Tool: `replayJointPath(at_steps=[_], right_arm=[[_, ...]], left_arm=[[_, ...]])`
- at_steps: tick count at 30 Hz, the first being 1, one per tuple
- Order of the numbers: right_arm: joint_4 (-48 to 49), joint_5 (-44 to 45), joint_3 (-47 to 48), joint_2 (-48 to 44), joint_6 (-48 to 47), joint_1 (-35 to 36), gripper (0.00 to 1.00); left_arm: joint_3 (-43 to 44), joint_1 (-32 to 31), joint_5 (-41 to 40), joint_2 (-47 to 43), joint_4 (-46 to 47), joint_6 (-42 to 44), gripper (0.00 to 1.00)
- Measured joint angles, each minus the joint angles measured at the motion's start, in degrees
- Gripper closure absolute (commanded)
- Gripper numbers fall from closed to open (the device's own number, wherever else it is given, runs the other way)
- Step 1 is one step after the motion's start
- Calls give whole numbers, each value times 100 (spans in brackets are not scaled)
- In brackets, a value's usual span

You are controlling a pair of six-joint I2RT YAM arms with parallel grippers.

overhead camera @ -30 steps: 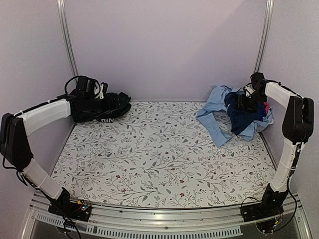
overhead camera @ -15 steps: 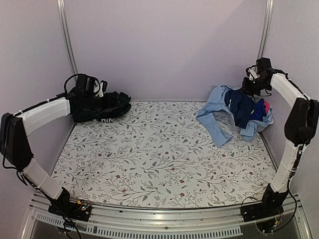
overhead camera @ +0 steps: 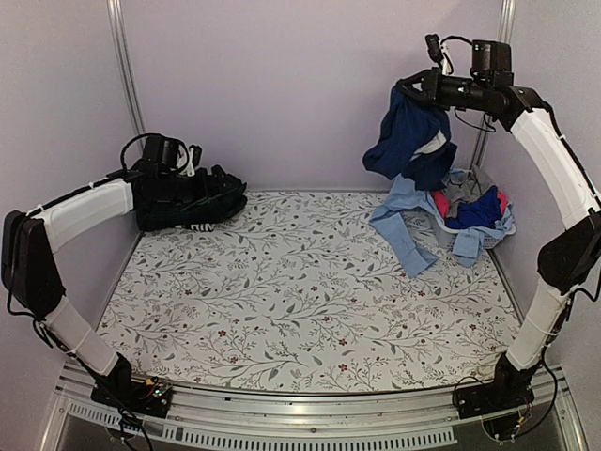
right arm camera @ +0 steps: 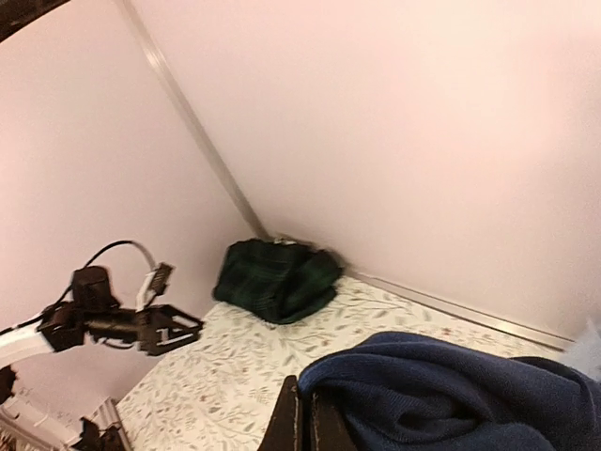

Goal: Fold and stack the mixed laundry pile
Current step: Place the crumpled T-shirt at the center of the board, then pick up the crumpled T-shirt from the center of the board.

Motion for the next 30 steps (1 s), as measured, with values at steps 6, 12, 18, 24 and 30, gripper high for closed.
replayJointPath(at_steps=[6,12,18,24,30], right_arm=[[337,-776,566,334,343,1537,100],[562,-1462,-42,223,503,1840,82],[208,-981,-2509,-726,282,822,2],[-627,-173,-3434,-691,-393,658,13],[-1084,-157,-3851,-509,-907,1178,16]], left_arm=[[0,81,4,2,24,-63,0],[-96,170,-17,-96,57,-87,0],[-505,304,-11,-627,90,55,0],[-890,308,140,-984,11,424,0],[-1093,52,389,-745,-664,787,1]])
